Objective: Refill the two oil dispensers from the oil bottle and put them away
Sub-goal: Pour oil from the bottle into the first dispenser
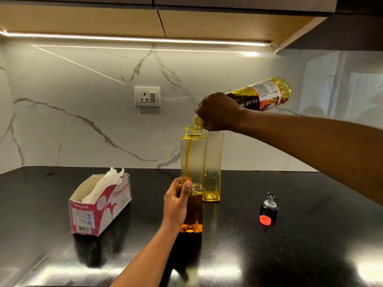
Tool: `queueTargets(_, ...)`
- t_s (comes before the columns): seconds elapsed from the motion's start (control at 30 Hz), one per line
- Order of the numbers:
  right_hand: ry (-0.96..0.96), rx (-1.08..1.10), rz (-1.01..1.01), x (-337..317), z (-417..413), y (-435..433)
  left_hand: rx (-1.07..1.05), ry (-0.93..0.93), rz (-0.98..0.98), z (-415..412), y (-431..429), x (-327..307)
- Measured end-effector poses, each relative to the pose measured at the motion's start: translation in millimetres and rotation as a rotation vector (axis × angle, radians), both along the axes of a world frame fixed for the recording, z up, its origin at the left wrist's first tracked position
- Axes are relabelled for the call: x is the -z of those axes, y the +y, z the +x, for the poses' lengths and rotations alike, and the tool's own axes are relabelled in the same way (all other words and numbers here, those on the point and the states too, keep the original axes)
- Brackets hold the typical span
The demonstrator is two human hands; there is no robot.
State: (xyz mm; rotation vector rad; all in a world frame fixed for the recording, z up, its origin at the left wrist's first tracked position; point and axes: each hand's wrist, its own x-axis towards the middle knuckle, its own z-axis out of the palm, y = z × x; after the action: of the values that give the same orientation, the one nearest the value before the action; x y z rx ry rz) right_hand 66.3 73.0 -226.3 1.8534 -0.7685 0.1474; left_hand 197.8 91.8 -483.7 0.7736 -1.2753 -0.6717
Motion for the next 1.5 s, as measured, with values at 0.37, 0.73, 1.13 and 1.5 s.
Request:
queueTargets(0.37,0.001,-0.01,0.004,0.1,-0.5,-1.9,0.044,0.032,0.033,0.1,1.0,-1.2)
queueTargets(0.73,0.012,-0.015,-0.016,-0.4,-0.4,-2.2,0.062,0.034,0.045,0.9,1.0,-0.9)
queueTargets(1.13,0.029,0.005,-0.029,-0.5,0.2,-2.8,0.078,0.037,0.006,1.3,0.2,0.0)
queueTargets(1.5,0.024,-0.005,-0.026,-0.5,0.5,-5.2,0.075,0.049,0.009,1.5,-0.9,0.4)
